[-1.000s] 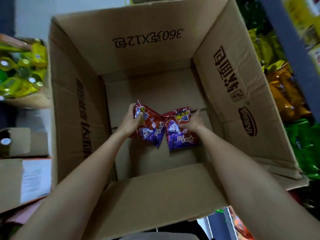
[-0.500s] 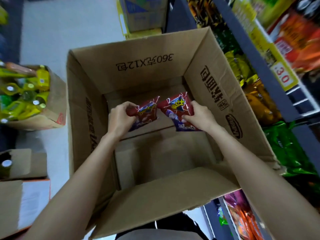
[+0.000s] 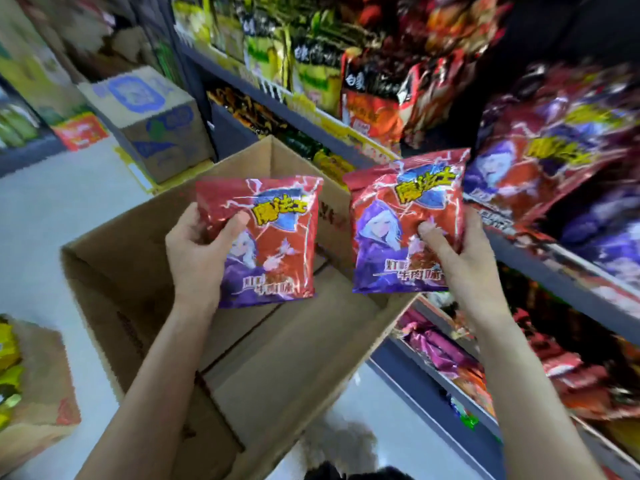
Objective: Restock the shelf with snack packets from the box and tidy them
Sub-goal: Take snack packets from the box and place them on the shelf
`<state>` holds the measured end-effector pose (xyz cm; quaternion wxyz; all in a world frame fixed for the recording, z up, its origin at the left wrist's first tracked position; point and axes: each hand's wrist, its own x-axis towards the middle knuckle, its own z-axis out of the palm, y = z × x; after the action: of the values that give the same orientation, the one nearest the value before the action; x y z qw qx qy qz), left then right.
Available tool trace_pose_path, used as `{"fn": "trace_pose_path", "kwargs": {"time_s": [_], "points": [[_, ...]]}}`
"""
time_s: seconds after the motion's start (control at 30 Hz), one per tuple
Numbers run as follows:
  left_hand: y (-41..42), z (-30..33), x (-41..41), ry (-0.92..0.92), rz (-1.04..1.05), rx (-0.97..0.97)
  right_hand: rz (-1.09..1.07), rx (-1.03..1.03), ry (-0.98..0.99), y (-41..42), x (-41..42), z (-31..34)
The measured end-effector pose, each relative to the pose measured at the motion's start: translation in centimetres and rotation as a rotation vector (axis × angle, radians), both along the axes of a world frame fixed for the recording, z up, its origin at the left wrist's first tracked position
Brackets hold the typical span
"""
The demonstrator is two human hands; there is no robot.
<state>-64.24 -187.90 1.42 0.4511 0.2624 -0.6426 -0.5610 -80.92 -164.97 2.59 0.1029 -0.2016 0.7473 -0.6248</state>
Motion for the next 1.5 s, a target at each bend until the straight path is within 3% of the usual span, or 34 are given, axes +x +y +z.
{"fn": "trace_pose_path", "kwargs": {"time_s": [0.27,0.6,0.77,0.9,1.13,1.23,1.33,1.5], "points": [[11.1,3.7,-6.7,-0.112,-0.403,-0.313,-0.218,0.011,-0.035,13.9,2.5,-1.2],[33.4,2.2,-10.2,-0.183,-0.849,-0.296,-0.478,0.048,-0.028,38.5,8.1,-1.4],[45.4,0.9,-9.8,-0.18,-0.902,-0.318,-0.539,0.113,0.002,50.8,11.2,-1.5],[53.7,0.9,-9.0,-0.184,-0.969,-0.215,-0.582,0.131,0.005,58.5,12.7,-1.0],[64.1,1.9,-10.7,-0.137,-1.095,-0.092,-0.755,0.019,0.076,68.2,12.8,-0.4],[67.6,2.3,-12.4,-0.117,-1.161,-0.106,-0.838,-0.045,0.174,71.3,11.8,0.2],[70.8,2.4,-14.4,-0.091,-1.202,-0.092,-0.876,0.026,0.319,74.1,9.5,1.0],[74.4,3.0,-17.1,-0.003,-1.12,-0.143,-0.883,0.078,0.518,76.5,2.4,1.4]]}}
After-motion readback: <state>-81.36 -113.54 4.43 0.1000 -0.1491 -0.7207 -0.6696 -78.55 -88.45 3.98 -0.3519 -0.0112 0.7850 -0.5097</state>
